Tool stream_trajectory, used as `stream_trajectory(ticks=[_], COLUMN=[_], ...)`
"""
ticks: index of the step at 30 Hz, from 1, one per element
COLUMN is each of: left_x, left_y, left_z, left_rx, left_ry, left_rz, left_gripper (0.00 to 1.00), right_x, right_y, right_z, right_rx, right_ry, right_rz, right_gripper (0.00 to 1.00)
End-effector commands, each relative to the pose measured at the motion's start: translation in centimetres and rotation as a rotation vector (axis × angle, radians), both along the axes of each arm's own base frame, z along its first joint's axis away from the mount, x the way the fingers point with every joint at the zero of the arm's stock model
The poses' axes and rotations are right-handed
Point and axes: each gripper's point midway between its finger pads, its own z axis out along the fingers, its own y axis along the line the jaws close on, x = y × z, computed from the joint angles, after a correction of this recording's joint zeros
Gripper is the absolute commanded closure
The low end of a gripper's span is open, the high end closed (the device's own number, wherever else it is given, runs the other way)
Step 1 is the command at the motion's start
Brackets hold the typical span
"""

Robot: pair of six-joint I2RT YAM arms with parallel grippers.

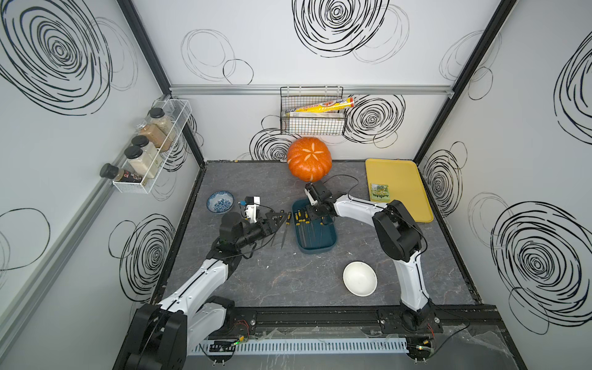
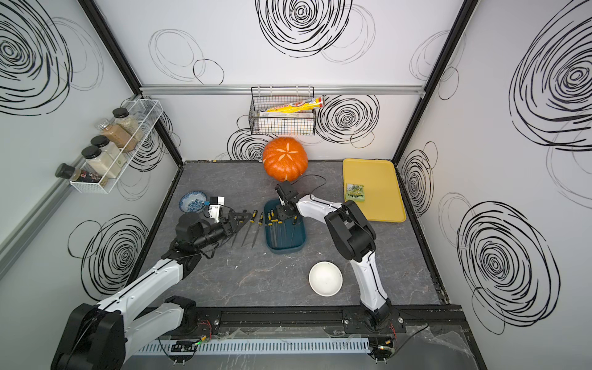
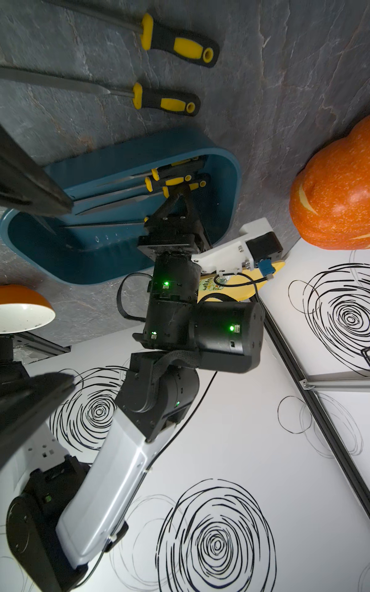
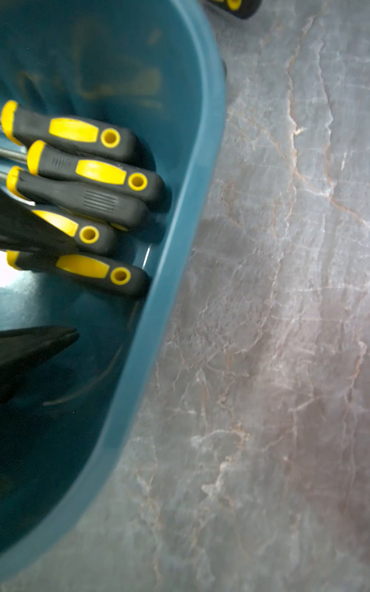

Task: Take the file tool out of the storage box
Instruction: Pick up the file tool from the storage box.

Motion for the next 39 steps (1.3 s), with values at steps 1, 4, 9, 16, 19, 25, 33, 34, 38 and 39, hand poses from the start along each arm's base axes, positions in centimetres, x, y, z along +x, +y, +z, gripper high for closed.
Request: stream_trajectory(ticks=[1,4,9,16,19,25,33,34,38,39], left_x=[0.0,0.0,0.0,0.0,-0.1,-0.1,-0.1,-0.1,-0.2,-0.3], left_y=[-0.4,-0.5,-0.6,-0.7,-0.7,-0.8,-1.0,-0.9,-1.1,-1.2], left_z=[0.9,0.8,0.6,0.5,0.4,0.4,0.0,0.0,0.2,0.2], left_rx=[-0.006,-0.005,-0.002,-0.002,-0.001,-0.001,-0.001,-0.001,-0.003,-0.003], left_ry=[-0.059,-0.057,-0.052,-0.046,-0.045,-0.042,-0.033,-0.033,-0.037,-0.037], left_rz=[-0.017,-0.019,-0.022,-0.028,-0.031,-0.032,-0.039,-0.037,-0.045,-0.048], left_gripper=[0.16,0.16,0.16,0.15,0.16,0.15,0.15,0.15,0.15,0.15], right_x=[-2.0,-2.0,-2.6,-3.6,-3.4,-2.9,-3.2,-3.2,-2.7,-2.5], right_y=[-1.8,-2.2,-1.0,-0.3,-0.3,0.2,0.2,0.3,0.6,0.8], right_z=[-3.6,-4.5,-4.5,-2.3,-2.2,-0.6,-4.2,-4.1,-1.5,-0.5], right_rx=[-0.144,-0.182,-0.143,-0.075,-0.072,-0.056,-0.113,-0.109,-0.066,-0.05], right_ry=[0.08,0.102,0.13,0.113,0.109,0.061,0.16,0.156,0.104,0.085], right_rz=[-0.018,-0.023,0.001,0.011,0.011,0.012,0.027,0.028,0.02,0.018], right_gripper=[0.54,0.54,0.59,0.63,0.65,0.67,0.87,0.9,0.93,0.94])
